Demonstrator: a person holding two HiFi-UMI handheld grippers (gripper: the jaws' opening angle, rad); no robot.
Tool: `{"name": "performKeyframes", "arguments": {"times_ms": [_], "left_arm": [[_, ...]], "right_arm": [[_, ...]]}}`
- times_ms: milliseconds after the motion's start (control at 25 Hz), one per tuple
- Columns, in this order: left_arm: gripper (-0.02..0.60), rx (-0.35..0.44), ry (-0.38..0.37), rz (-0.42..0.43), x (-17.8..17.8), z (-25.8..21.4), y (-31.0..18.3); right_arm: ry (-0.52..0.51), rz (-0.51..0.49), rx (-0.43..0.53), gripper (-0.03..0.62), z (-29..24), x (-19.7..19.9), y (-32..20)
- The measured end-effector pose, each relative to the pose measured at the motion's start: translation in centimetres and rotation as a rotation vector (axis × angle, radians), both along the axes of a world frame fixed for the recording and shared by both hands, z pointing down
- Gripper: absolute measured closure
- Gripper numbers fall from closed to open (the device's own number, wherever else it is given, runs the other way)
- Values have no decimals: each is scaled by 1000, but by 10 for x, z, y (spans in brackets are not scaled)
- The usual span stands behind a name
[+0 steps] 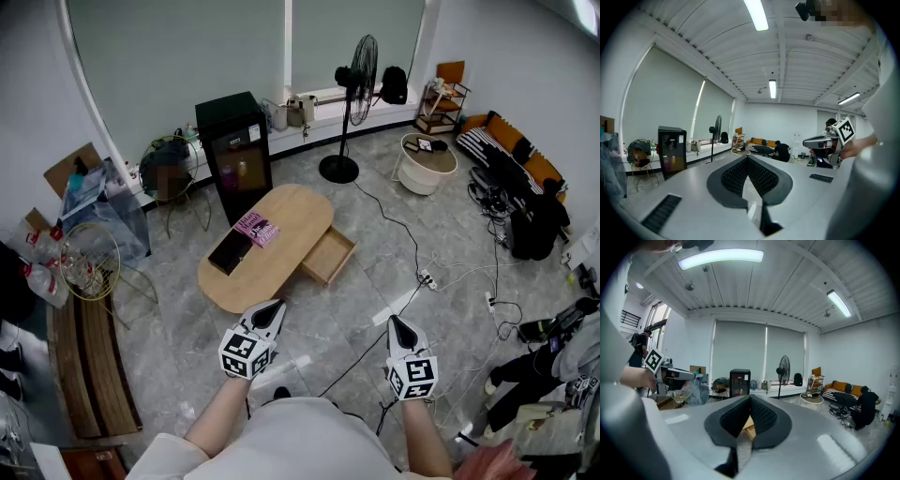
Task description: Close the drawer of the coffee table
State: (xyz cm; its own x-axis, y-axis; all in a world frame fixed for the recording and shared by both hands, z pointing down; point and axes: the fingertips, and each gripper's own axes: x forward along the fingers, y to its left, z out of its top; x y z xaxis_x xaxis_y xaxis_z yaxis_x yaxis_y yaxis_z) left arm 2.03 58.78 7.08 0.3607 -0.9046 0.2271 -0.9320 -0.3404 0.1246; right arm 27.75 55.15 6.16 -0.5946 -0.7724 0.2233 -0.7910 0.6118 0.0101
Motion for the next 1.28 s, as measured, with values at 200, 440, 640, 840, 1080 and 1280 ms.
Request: {"name": "performKeyframes", "arguments": {"times_ms": [200, 440, 640, 840, 1080, 1280], "left_arm": [[574, -3, 2, 2, -3, 2, 1], [574, -8, 8, 9, -8, 1, 3], [574, -16, 10, 26, -18, 5, 6], [574, -23, 13, 51, -33, 9, 14], [574, -38, 0, 94, -56, 22, 24], [574, -40, 3, 99, -71, 24, 25]], "right_arm": [[-2, 1, 1, 585, 1, -3, 1], [-16, 26, -11, 583, -2, -7, 1], [2, 35, -16, 583, 0, -21, 6], [12, 50, -29, 583, 6, -39, 19], [37, 65, -30, 583, 17, -67, 38], [39, 64, -32, 583, 16, -83, 45]]}}
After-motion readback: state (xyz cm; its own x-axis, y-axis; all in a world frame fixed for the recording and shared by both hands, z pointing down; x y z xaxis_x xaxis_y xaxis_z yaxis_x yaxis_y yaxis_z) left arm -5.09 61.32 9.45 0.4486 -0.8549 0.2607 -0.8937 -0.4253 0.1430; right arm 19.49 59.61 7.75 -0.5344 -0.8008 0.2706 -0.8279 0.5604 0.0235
